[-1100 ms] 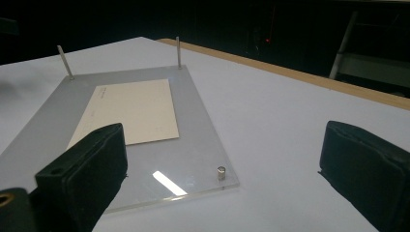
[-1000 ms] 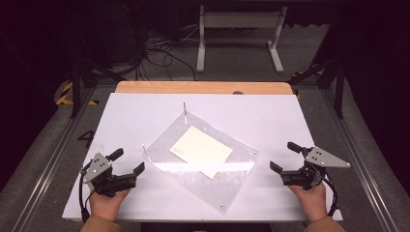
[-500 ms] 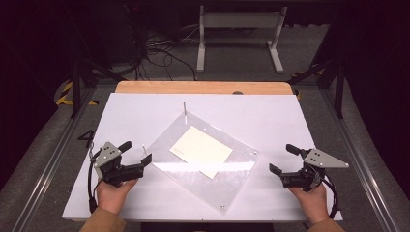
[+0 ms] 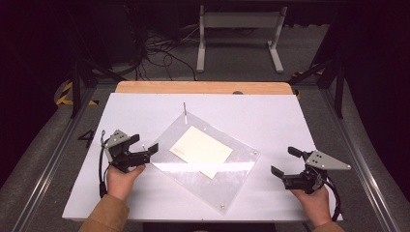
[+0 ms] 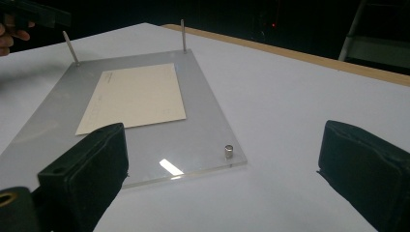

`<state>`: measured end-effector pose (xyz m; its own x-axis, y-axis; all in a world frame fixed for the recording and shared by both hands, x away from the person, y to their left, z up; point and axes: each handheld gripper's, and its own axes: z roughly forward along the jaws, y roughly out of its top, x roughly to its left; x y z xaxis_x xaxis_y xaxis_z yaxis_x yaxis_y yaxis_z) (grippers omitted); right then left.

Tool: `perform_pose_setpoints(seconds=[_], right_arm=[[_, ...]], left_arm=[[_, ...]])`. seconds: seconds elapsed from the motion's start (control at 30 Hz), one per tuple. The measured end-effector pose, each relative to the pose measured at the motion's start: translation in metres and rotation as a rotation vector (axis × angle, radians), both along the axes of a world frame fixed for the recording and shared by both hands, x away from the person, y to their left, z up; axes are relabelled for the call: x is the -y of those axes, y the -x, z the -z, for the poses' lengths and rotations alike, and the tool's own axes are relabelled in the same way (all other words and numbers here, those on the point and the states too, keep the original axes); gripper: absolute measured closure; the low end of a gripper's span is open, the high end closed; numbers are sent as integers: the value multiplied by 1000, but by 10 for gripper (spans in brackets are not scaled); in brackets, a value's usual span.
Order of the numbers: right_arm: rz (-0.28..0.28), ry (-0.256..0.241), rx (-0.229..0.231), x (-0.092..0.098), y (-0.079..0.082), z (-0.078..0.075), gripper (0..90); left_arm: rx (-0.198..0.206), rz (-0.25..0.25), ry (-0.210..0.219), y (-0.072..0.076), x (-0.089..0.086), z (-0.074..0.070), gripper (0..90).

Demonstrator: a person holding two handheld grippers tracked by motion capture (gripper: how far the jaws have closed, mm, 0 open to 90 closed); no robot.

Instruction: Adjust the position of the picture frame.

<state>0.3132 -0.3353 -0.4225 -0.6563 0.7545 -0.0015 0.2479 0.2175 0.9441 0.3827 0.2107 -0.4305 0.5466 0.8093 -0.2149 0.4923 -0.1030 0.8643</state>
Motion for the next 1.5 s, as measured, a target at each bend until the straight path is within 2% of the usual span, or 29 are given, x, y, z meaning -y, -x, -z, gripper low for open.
perform_pose_setpoints(seconds=[0.07, 0.2, 0.6, 0.7, 0.73, 0.8, 0.87, 1.0, 1.23, 1.3, 1.5], right_arm=[[3, -3, -2, 1, 1, 1, 41], [8, -4, -15, 3, 2, 2, 43], [3, 0, -31, 3, 3, 3, 50], [5, 0, -39, 2, 3, 4, 53], [3, 2, -40, 2, 2, 4, 54], [2, 4, -45, 2, 2, 4, 55], [0, 4, -46, 2, 2, 4, 57], [-1, 8, -46, 1, 3, 4, 60], [-17, 13, -55, -1, 3, 4, 76], [-21, 14, -59, -2, 4, 4, 80], [-34, 13, -74, -3, 5, 4, 124]], left_arm=[[-17, -23, -13, -3, -1, 3, 170], [-45, -47, 19, -6, -6, 9, 297], [-81, -69, -131, -7, -4, 17, 650], [-95, -47, -136, -7, -4, 17, 776], [-90, -47, -151, -7, -2, 17, 807], [-65, -56, -211, -5, 2, 15, 825], [-51, -61, -243, -4, 5, 15, 840], [-37, -65, -253, -3, 6, 13, 845], [-36, -59, -266, -6, 8, 9, 847], [-38, -59, -270, -10, 9, 6, 847], [-4, -86, -271, -24, 15, -9, 846]])
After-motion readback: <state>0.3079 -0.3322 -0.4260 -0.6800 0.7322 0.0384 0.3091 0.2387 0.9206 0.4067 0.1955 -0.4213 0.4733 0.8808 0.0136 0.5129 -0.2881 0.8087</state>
